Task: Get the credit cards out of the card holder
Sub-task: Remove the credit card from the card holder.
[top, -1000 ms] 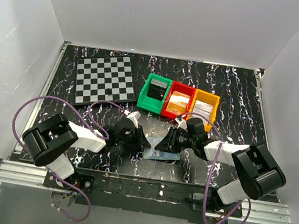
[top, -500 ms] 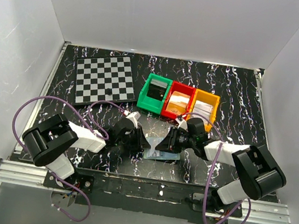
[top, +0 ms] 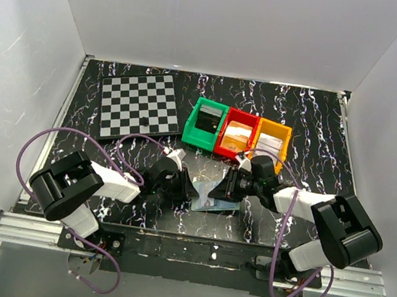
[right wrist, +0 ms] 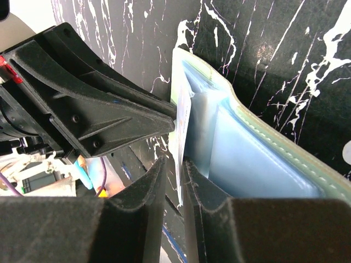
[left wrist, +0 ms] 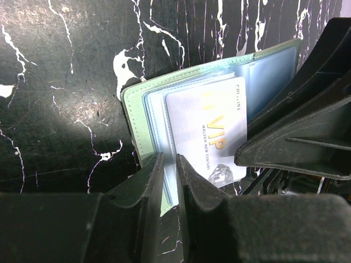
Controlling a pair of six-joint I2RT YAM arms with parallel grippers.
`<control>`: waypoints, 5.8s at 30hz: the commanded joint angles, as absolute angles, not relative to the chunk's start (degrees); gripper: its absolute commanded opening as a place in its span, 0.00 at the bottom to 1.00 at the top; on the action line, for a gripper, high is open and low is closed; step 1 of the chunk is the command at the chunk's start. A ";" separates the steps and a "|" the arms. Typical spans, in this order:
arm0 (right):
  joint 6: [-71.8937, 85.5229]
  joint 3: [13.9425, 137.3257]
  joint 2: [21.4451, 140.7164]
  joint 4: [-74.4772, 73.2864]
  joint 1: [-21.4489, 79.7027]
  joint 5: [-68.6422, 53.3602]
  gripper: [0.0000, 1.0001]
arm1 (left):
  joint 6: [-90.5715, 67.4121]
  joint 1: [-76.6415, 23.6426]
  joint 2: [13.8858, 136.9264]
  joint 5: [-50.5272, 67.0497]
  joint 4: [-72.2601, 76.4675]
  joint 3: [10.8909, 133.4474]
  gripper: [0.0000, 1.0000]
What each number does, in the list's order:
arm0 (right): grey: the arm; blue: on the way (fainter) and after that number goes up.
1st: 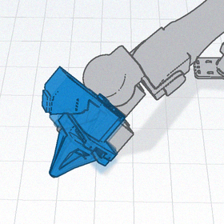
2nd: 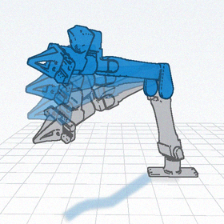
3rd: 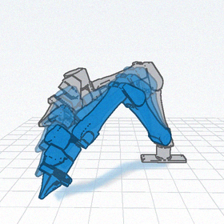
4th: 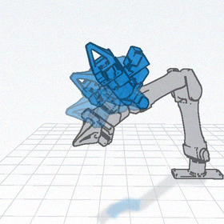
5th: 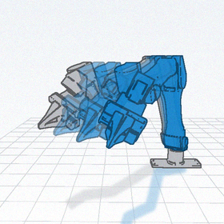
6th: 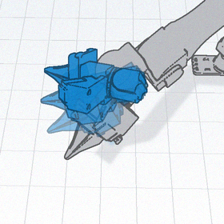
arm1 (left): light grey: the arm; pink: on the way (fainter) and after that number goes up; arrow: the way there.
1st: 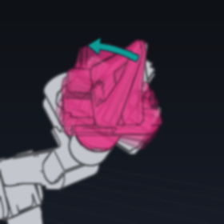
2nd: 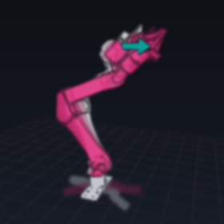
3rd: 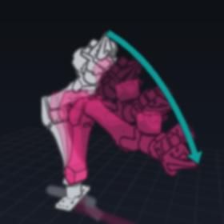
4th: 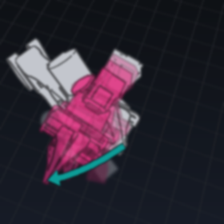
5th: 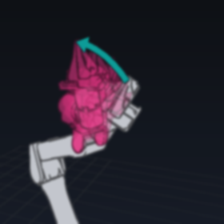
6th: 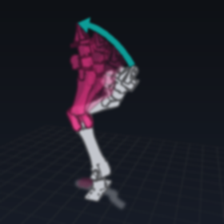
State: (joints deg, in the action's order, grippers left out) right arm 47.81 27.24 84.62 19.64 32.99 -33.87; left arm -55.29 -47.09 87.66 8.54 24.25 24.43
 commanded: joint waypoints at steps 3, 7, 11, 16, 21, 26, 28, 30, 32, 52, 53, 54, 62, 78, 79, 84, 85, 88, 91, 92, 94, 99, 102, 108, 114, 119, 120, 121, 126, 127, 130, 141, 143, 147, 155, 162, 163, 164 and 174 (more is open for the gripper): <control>47.02 26.54 82.00 20.74 31.99 -35.51 0.25 | -53.70 -47.46 88.77 7.03 17.32 23.03 0.12; 46.93 26.19 81.65 20.48 31.38 -35.86 0.25 | -53.61 -47.46 89.12 6.95 17.14 22.94 0.00; 46.58 26.02 81.21 20.22 30.85 -35.95 0.25 | -53.70 -47.46 89.03 6.94 17.40 22.59 0.00; 46.67 25.84 80.77 19.87 30.50 -36.12 0.25 | -53.61 -47.46 88.95 6.94 17.14 22.59 0.00; 46.14 25.84 80.16 18.99 30.06 -36.04 0.25 | -53.53 -47.46 89.21 6.94 16.96 22.76 0.00; 45.79 25.58 79.72 18.46 29.53 -36.21 0.25 | -53.44 -47.46 89.30 6.94 16.87 22.76 0.00; 45.62 25.49 79.45 18.20 29.36 -36.21 0.25 | -53.35 -47.46 89.21 6.94 16.79 22.76 0.00; 45.44 25.40 79.19 17.93 29.09 -36.21 0.25 | -53.44 -47.46 89.30 6.94 16.87 22.68 0.00; 45.18 25.40 79.01 17.58 28.92 -36.30 0.24 | -53.26 -47.46 89.21 7.03 16.96 22.76 0.00; 44.21 25.05 78.14 15.82 27.86 -36.03 0.05 | -53.17 -47.46 89.21 7.29 17.23 22.68 0.00; 44.12 24.96 78.05 15.73 27.77 -35.86 0.01 | -53.17 -47.46 89.12 7.29 17.31 22.76 0.00; 44.12 24.87 77.96 15.73 27.77 -35.95 0.01 | -53.26 -47.46 88.95 7.21 17.31 22.68 0.00; 44.21 24.87 78.39 16.52 27.33 -37.52 0.14 | -53.17 -47.55 89.12 7.38 17.67 22.67 0.00; 44.91 25.66 81.12 17.84 27.33 -38.50 0.33 | -52.65 -47.46 88.95 8.52 18.98 23.03 0.00; 44.91 25.66 81.21 17.84 27.33 -38.41 0.30 | -52.47 -47.46 88.77 8.87 19.33 22.94 0.00; 44.91 25.49 80.86 17.75 27.33 -37.88 0.13 | -52.56 -47.46 85.44 8.96 18.99 23.12 0.00; 44.74 25.58 80.86 17.75 27.33 -37.97 0.13 | -52.65 -47.46 84.73 8.96 18.81 23.29 0.00; 44.82 25.58 80.86 17.67 27.33 -37.88 0.10 | -52.12 -47.46 82.97 8.79 17.49 24.08 0.00; 44.83 25.66 80.86 17.58 27.33 -37.88 0.09 | -52.03 -47.46 80.87 8.35 16.53 24.08 0.00; 44.74 25.66 80.77 17.49 27.33 -37.88 0.09 | -52.12 -47.46 80.08 8.09 16.35 24.00 0.00; 44.82 25.66 80.77 17.49 27.33 -37.79 0.07 | -52.03 -47.46 78.23 7.82 16.17 23.91 0.00; 44.82 25.58 80.68 17.40 27.33 -37.71 0.05 | -52.38 -47.46 75.76 7.91 16.17 24.61 0.03; 44.74 25.40 80.68 17.58 27.33 -37.71 0.05 | -52.47 -47.46 76.37 8.87 17.66 25.57 0.04; 44.82 25.22 80.77 17.67 27.33 -37.88 0.06 | -52.21 -47.46 82.87 12.65 20.74 28.91 0.03; 44.74 25.22 80.95 17.49 27.33 -38.14 0.08 | -52.65 -47.46 85.95 13.71 23.03 29.71 0.02; 44.65 25.31 80.95 17.58 27.33 -38.06 0.09 | -52.47 -47.46 87.71 14.41 23.38 29.97 0.02; 44.65 25.31 80.95 17.58 27.33 -38.14 0.09 | -52.47 -47.46 88.06 14.50 23.55 30.06 0.02; 44.65 25.31 81.03 17.58 27.33 -38.14 0.09 | -52.56 -47.46 88.41 14.59 23.73 30.06 0.02; 44.65 25.22 81.12 17.49 27.33 -38.23 0.15 | -53.17 -47.46 90.26 15.29 25.13 29.88 0.02; 44.65 25.22 81.12 17.49 27.33 -38.15 0.16 | -53.17 -47.46 90.52 15.38 25.40 29.97 0.02; 44.47 25.31 81.04 17.23 27.33 -38.23 0.18 | -53.09 -47.46 90.79 15.38 25.14 30.50 0.02; 44.47 25.75 81.65 17.05 27.33 -38.58 0.27 | -52.74 -47.55 91.84 15.99 24.96 31.20 0.02; 44.47 25.93 81.83 16.96 27.33 -38.58 0.28 | -52.82 -47.55 92.28 16.08 25.22 31.20 0.02; 44.47 26.19 82.09 16.88 27.33 -38.85 0.30 | -52.82 -47.55 92.81 16.26 25.49 31.20 0.01; 44.91 26.46 82.79 17.58 27.33 -39.29 0.31 | -53.35 -47.81 94.22 16.79 26.98 30.76 0.01; 45.35 26.46 82.88 18.46 27.42 -39.64 0.31 | -53.53 -48.16 95.01 16.96 27.60 30.85 0.01; 45.44 26.54 82.88 18.46 27.42 -39.73 0.31 | -53.61 -48.25 95.10 16.96 27.68 30.85 0.01; 45.53 26.54 83.05 18.63 27.42 -39.64 0.31 | -53.61 -48.25 95.01 16.96 27.77 30.76 0.01; 45.53 26.46 83.41 18.63 27.77 -39.55 0.19 | -53.88 -48.43 94.48 16.70 28.13 30.15 0.01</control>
State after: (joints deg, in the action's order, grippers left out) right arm 45.30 25.30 83.53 16.84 27.51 -38.57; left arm -54.04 -47.88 94.94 16.84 28.32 29.91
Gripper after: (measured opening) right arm 0.223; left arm 0.015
